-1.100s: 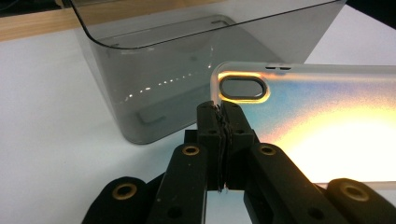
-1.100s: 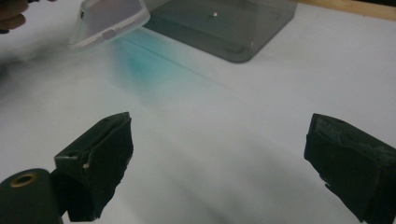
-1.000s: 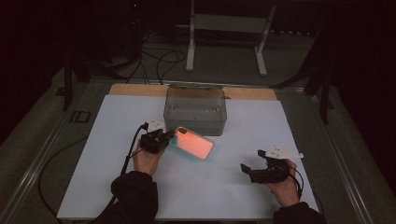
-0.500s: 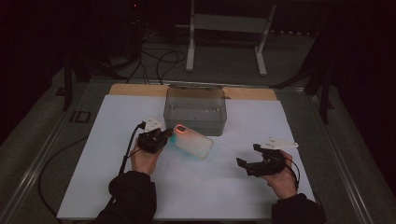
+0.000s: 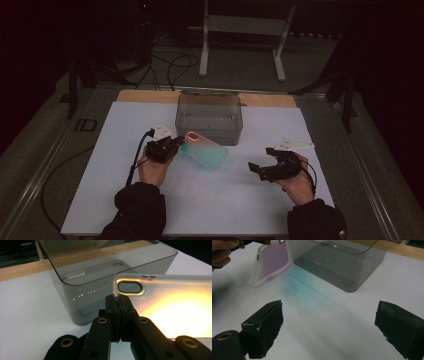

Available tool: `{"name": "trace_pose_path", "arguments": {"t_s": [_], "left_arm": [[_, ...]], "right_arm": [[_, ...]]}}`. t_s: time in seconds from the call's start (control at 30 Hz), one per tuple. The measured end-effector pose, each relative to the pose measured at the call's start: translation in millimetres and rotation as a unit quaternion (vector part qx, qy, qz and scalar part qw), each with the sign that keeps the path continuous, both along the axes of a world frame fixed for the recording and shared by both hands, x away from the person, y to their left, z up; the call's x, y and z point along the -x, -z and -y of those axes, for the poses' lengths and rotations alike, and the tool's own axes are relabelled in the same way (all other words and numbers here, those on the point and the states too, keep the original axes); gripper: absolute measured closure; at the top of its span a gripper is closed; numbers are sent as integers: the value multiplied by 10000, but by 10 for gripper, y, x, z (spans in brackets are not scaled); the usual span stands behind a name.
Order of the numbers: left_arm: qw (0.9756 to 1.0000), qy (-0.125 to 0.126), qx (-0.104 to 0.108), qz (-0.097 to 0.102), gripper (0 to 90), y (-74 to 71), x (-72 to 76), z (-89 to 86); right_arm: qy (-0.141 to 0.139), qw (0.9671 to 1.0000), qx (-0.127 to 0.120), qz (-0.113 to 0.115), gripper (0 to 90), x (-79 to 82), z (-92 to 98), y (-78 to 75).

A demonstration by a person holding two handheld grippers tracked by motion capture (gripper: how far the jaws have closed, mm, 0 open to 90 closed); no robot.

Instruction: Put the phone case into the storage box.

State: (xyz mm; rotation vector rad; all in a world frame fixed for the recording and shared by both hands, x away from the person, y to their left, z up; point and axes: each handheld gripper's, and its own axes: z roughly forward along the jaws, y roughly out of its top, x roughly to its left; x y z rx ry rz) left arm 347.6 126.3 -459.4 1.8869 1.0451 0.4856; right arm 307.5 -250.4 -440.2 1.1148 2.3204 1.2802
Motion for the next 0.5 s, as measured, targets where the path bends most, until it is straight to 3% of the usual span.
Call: {"name": "trace_pose_path", "arguments": {"t_s": [0.5], "left_arm": [[9999,40,-54,123,889,-53,17,-40]], "right_arm": [[-323,9993,210,5,81,-177,-170,-243]]}}
